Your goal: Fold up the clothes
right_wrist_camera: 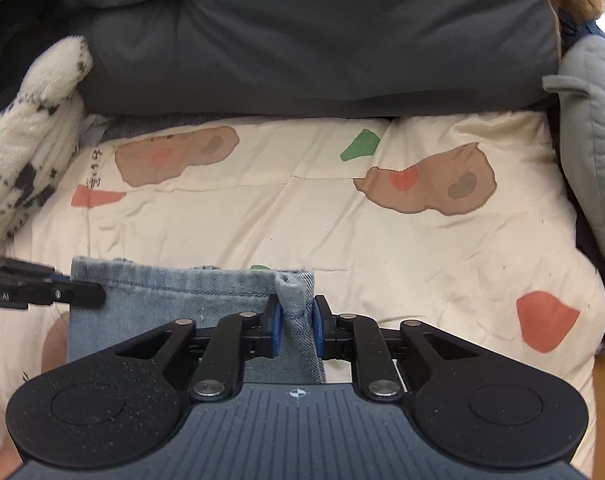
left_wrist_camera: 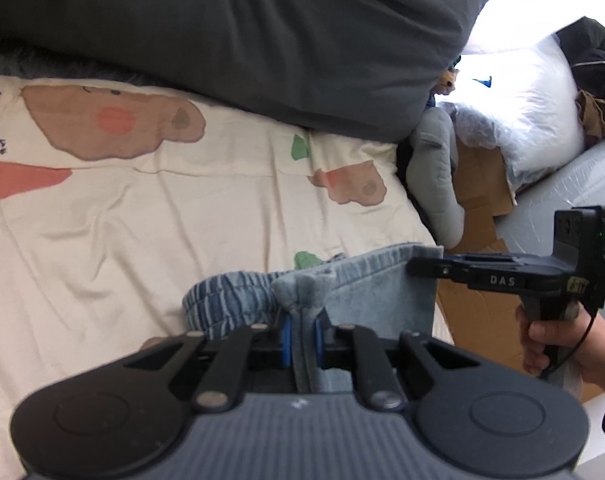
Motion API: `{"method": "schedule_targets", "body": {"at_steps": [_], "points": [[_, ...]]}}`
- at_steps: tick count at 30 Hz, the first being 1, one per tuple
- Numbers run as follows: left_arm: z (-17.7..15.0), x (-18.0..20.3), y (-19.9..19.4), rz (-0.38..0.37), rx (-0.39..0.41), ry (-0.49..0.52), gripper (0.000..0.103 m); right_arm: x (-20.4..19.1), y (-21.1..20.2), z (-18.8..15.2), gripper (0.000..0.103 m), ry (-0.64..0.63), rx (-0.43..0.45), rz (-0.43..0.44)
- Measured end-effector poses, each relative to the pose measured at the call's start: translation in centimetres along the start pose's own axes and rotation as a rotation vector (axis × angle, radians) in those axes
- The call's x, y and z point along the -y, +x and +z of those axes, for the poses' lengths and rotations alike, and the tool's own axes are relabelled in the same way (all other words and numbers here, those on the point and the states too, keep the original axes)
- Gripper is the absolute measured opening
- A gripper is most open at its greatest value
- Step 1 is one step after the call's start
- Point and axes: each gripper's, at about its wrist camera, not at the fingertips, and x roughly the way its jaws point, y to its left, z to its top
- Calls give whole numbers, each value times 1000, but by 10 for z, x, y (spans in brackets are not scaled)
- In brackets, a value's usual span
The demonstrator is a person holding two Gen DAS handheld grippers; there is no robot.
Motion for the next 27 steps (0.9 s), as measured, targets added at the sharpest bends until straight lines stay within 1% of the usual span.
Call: {"method": "schedule_targets", "body": {"at_steps": [1, 2, 6, 8, 9, 11, 12, 13, 15, 20, 23, 24, 26, 27], "points": [[0, -1, 0, 3, -1, -3, 12, 0, -2, -1, 34, 13, 9, -16], [0, -2, 0, 5, -2, -5, 12, 0, -4, -3, 39, 24, 17, -32], [0, -5, 1, 15, -6, -15, 12, -3, -16, -14, 39, 77, 69, -64], [1, -7, 1, 20, -8, -21, 15, -9, -22, -22, 39, 118, 109, -80], [1, -7, 2, 23, -8, -22, 16, -14, -25, -26, 39, 132, 127, -83], [2, -1, -4, 30, 4, 7, 18, -28, -25, -35, 39, 141, 146, -57], [2, 2, -6, 34, 10, 22, 29, -35, -24, -38, 39, 139, 152, -42], [3, 5, -9, 37, 16, 36, 43, -43, -22, -42, 39, 134, 158, -28], [4, 12, -14, 44, 28, 66, 57, -55, -18, -48, 39, 127, 165, -9], [7, 28, -27, 62, 59, 139, 58, -69, -6, -54, 39, 130, 191, 7], [9, 37, -34, 72, 77, 183, 58, -70, 1, -52, 39, 130, 192, 7], [8, 40, -34, 56, 77, 190, 58, -70, 3, -50, 39, 127, 186, 8], [7, 45, -29, 21, 65, 205, 53, -70, 8, -47, 39, 120, 175, 7], [6, 46, -26, 4, 57, 210, 44, -71, 10, -46, 39, 111, 170, 1]]}}
